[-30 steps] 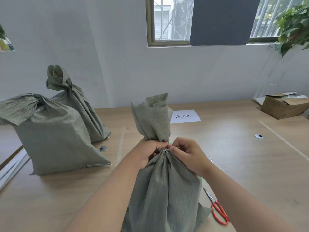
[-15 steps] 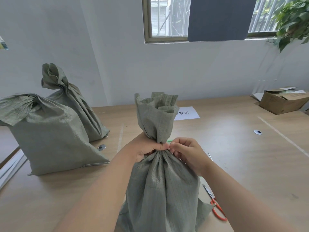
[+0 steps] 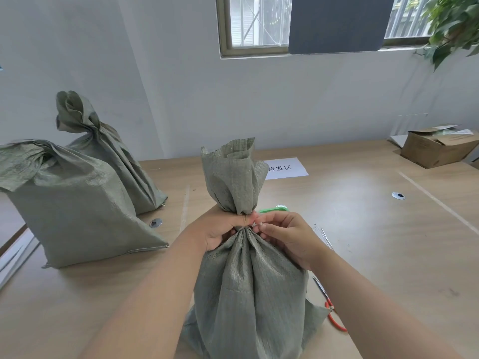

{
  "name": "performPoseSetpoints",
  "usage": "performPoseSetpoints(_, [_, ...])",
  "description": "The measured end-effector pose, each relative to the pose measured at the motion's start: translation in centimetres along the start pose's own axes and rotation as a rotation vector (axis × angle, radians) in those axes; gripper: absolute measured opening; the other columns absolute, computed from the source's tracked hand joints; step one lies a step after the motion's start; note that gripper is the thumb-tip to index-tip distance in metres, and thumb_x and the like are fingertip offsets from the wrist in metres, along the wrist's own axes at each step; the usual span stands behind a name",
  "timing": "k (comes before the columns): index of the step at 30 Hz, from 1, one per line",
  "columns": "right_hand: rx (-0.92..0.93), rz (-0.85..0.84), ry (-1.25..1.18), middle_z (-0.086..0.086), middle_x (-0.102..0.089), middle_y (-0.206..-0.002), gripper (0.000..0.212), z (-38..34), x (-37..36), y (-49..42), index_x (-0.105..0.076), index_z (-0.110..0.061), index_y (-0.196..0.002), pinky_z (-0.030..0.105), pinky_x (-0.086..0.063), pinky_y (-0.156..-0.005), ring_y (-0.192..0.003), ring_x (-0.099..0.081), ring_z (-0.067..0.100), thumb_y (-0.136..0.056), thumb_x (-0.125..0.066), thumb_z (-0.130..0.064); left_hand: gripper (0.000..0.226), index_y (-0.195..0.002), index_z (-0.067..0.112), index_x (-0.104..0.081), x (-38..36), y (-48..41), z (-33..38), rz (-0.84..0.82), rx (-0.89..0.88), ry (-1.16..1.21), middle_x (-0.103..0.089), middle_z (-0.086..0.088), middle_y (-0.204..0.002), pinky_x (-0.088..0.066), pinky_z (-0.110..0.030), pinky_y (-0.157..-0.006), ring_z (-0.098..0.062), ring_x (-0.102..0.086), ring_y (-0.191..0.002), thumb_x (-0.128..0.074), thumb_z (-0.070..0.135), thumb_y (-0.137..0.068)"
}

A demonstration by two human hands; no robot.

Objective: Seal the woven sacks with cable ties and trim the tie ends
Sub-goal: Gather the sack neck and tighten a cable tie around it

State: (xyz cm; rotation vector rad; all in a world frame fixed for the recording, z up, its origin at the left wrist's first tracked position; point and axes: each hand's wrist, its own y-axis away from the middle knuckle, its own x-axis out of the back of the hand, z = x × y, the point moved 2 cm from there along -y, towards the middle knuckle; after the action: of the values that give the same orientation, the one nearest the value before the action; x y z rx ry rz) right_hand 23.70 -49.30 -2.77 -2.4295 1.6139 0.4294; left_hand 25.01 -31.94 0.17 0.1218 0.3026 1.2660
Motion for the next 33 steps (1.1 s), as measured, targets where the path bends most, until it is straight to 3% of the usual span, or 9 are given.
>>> performPoseSetpoints(4, [0.022,0.045,-0.011,0.011,-0.073,-0.082,0.013,0.1,-0.2,-0.1,-0.077,-0.009,-0.084,0.021,-0.054,-0.068,-0.066,-0.063,0.012,-0.082,-0.069,0.001,0.021,-0.085,0.007,-0.072,0.2,-0.3,0.0,0.020,0.012,0.024,-0.073,-0.009,-0.083,-0.052,-0.037,-0.087,-0.021,-0.068,-0.082,-0.087,0.009,-0.070])
performPoseSetpoints(8, [0.049,0.097,-0.014,0.010,-0.072,-0.080,0.024,-0.1,-0.2,-0.2,-0.077,-0.010,-0.081,0.019,-0.053,-0.065,-0.064,-0.062,0.011,-0.087,-0.064,0.009,0.023,-0.085,0.002,-0.069,0.0,-0.1,-0.1,0.005,-0.033,0.080,-0.073,-0.007,-0.079,-0.057,-0.029,-0.079,-0.016,-0.070,-0.075,-0.084,0.007,-0.068])
performPoseSetpoints(13, [0.090,0.170,-0.028,0.011,-0.069,-0.076,0.013,0.2,-0.3,-0.3,-0.079,-0.013,-0.082,0.026,-0.052,-0.068,-0.065,-0.060,0.015,-0.080,-0.072,-0.002,0.030,-0.099,0.002,-0.070,-0.2,0.1,-0.2,0.027,-0.038,0.107,-0.071,-0.016,-0.088,-0.053,-0.042,-0.093,-0.026,-0.070,-0.083,-0.078,0.007,-0.070])
performPoseSetpoints(18, [0.125,0.180,-0.005,0.014,-0.070,-0.077,0.009,0.3,-0.6,-0.3,-0.080,-0.011,-0.086,0.028,-0.051,-0.070,-0.067,-0.061,0.016,-0.080,-0.074,-0.006,0.009,-0.075,0.012,-0.075,-0.7,0.0,-0.1,0.023,-0.049,-0.011,-0.073,-0.012,-0.080,-0.052,-0.037,-0.084,-0.023,-0.069,-0.077,-0.073,0.007,-0.067])
performPoseSetpoints(23, [0.167,0.194,0.034,0.008,-0.072,-0.072,0.028,0.2,-1.0,-0.3,-0.081,-0.014,-0.081,0.021,-0.054,-0.068,-0.065,-0.063,0.012,-0.088,-0.065,0.008,0.012,-0.076,0.009,-0.068,-1.0,-0.1,-0.1,0.031,-0.058,-0.021,-0.069,-0.009,-0.071,-0.055,-0.027,-0.066,-0.018,-0.067,-0.064,-0.068,0.007,-0.064])
performPoseSetpoints(33, [0.248,0.233,0.141,0.007,-0.073,-0.073,0.029,0.2,-0.9,-0.4,-0.080,-0.015,-0.082,0.032,-0.056,-0.073,-0.068,-0.064,0.017,-0.087,-0.066,0.010,0.009,-0.071,0.012,-0.062,-1.1,-0.6,-0.3,0.053,-0.060,-0.057,-0.061,-0.008,-0.070,-0.046,-0.037,-0.077,-0.023,-0.060,-0.071,-0.064,0.006,-0.064])
